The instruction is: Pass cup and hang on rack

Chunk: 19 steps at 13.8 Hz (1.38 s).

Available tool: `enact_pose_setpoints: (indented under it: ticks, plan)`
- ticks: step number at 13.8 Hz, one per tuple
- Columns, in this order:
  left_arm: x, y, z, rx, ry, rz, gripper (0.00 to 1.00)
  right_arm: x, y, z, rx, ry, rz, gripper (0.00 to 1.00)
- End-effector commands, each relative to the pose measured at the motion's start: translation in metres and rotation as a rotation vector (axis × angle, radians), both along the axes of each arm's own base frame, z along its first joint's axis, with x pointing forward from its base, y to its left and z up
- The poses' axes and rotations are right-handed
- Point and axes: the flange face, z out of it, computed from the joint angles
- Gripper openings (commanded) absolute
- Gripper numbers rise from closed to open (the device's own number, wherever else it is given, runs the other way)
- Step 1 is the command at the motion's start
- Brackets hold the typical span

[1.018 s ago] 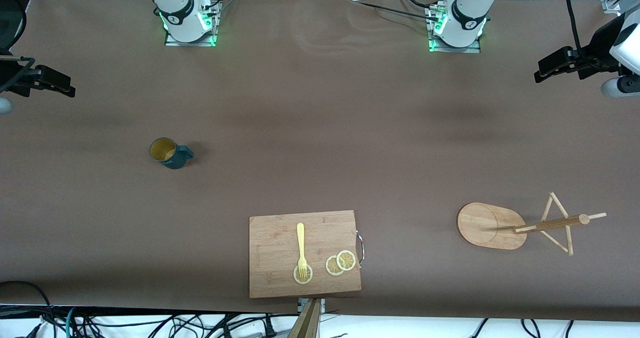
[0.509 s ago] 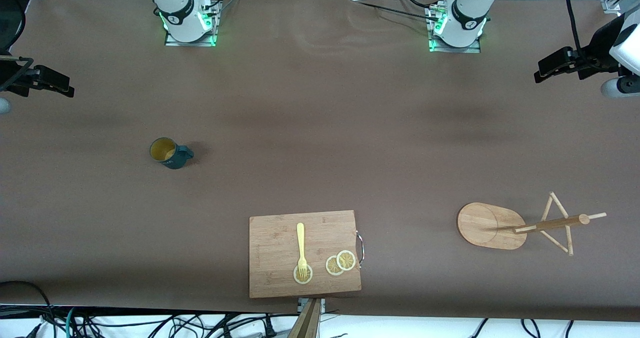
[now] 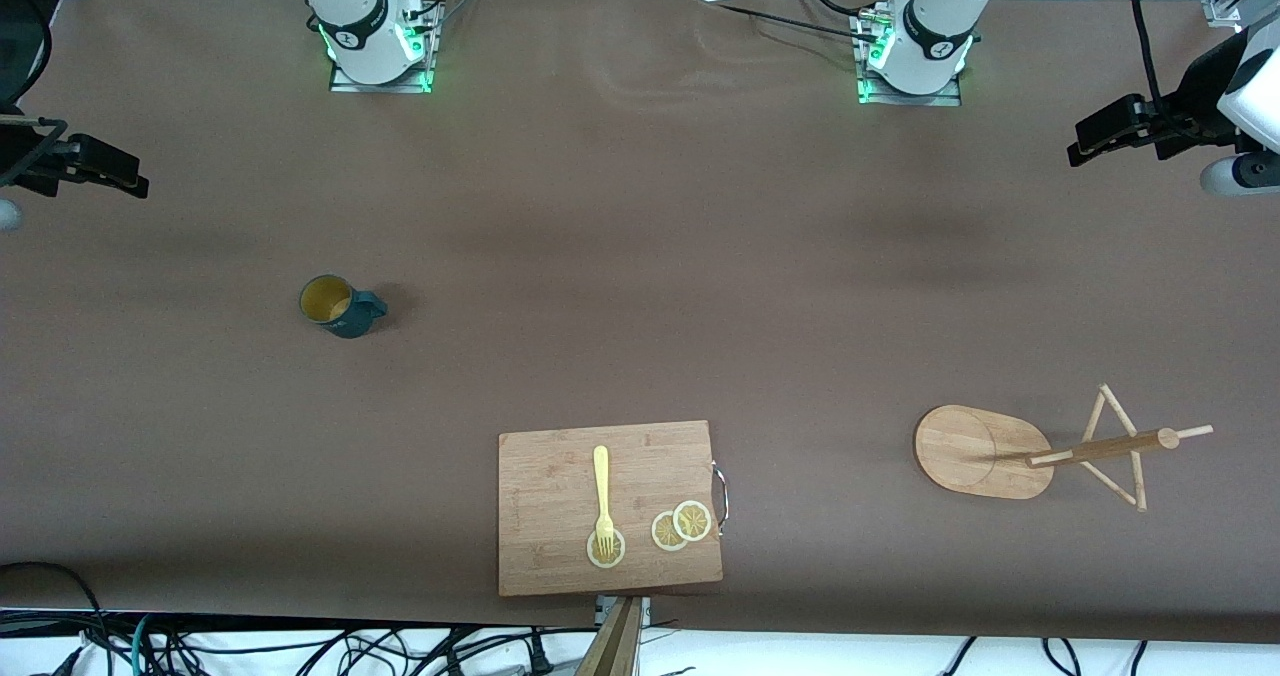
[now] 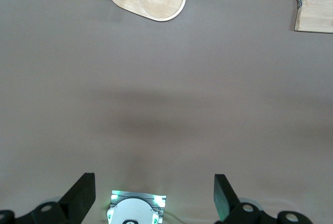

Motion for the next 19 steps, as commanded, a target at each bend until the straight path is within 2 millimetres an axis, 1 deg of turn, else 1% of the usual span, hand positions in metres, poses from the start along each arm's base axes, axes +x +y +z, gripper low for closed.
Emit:
enact_pose_setpoints:
  ticks: [1, 3, 4, 6, 7, 9, 10, 11, 13, 14, 16, 18, 19]
  plan:
    - [0.005, -0.001, 0.005, -0.002, -0.004, -0.003, 1.00, 0.011, -0.003, -0.017, -0.006, 0.008, 0.001, 1.00]
    - [0.005, -0.003, 0.004, -0.002, -0.001, -0.007, 1.00, 0.019, -0.005, -0.031, -0.008, 0.022, 0.000, 1.00]
    - [0.005, -0.003, 0.005, -0.001, -0.003, -0.006, 1.00, 0.025, -0.004, -0.042, -0.009, 0.033, 0.002, 1.00]
    - [0.005, -0.004, 0.005, -0.002, -0.003, -0.008, 1.00, 0.039, -0.001, -0.074, 0.000, 0.068, 0.007, 1.00]
    - [0.006, -0.004, 0.003, -0.002, 0.000, -0.008, 1.00, 0.048, 0.002, -0.101, 0.010, 0.107, 0.008, 1.00]
    - [0.006, -0.004, 0.002, -0.005, 0.001, -0.008, 1.00, 0.057, 0.008, -0.132, 0.076, 0.131, -0.006, 1.00]
    - [0.006, -0.004, 0.002, -0.008, 0.002, -0.007, 1.00, 0.060, 0.009, -0.146, 0.073, 0.133, -0.012, 1.00]
    - [0.006, -0.004, 0.002, -0.008, 0.002, -0.007, 1.00, 0.060, 0.009, -0.160, 0.072, 0.136, -0.015, 1.00]
    - [0.006, -0.004, 0.002, -0.010, 0.001, -0.009, 1.00, 0.057, 0.010, -0.195, 0.068, 0.118, -0.016, 1.00]
    - [0.006, -0.004, 0.002, -0.011, 0.001, -0.007, 1.00, 0.053, 0.010, -0.214, 0.066, 0.110, -0.016, 1.00]
    - [0.006, -0.007, 0.002, -0.010, 0.001, -0.012, 1.00, 0.044, 0.010, -0.244, 0.062, 0.112, -0.014, 1.00]
    - [0.006, -0.005, 0.003, -0.011, -0.001, -0.011, 1.00, 0.035, 0.018, -0.271, 0.059, 0.098, -0.006, 1.00]
    - [0.006, -0.005, 0.003, -0.011, -0.001, -0.011, 1.00, 0.029, 0.017, -0.284, 0.057, 0.085, -0.007, 1.00]
